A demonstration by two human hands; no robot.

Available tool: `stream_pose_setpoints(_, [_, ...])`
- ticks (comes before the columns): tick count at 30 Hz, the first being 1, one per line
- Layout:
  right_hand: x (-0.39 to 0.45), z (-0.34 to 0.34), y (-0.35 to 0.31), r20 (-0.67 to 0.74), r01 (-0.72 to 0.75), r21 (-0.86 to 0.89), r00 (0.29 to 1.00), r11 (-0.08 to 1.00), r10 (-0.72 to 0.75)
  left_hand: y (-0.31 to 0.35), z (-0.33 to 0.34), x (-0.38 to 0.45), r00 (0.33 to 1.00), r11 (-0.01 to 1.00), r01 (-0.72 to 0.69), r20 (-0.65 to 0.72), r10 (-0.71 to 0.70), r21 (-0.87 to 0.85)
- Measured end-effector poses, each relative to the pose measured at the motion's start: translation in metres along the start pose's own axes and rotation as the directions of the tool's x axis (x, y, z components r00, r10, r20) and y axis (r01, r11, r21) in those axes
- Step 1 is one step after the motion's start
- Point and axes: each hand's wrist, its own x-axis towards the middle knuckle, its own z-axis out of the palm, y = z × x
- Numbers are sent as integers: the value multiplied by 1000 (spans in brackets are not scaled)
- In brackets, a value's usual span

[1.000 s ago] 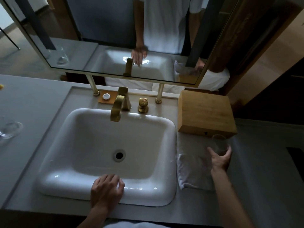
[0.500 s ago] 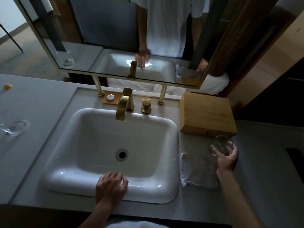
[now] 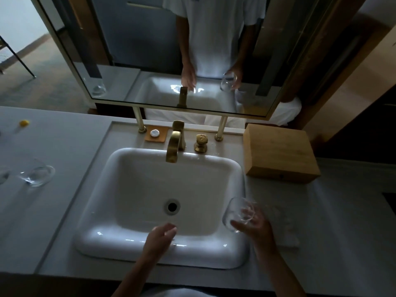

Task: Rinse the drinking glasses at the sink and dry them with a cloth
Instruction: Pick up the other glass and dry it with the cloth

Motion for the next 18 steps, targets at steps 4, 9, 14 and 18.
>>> stream_pose_setpoints(4, [-14, 44, -9, 226, -44, -103, 972, 994, 66, 32, -26, -17, 987, 933, -54, 125, 105, -356])
stream_pose_setpoints(9, [-31, 94, -25, 430, -208, -68, 876, 976, 217, 48, -54, -26, 926, 849, -12, 314, 209, -529])
stream_pose_setpoints(14, [-47, 129, -46, 492, -276, -46, 830, 960, 262, 29, -70, -17, 908, 841, -6, 349, 231, -541])
stream_pose_setpoints(18, [-51, 136, -44, 518, -377, 42, 800, 925, 303, 18, -75, -12, 930, 782, 39, 310, 200, -621])
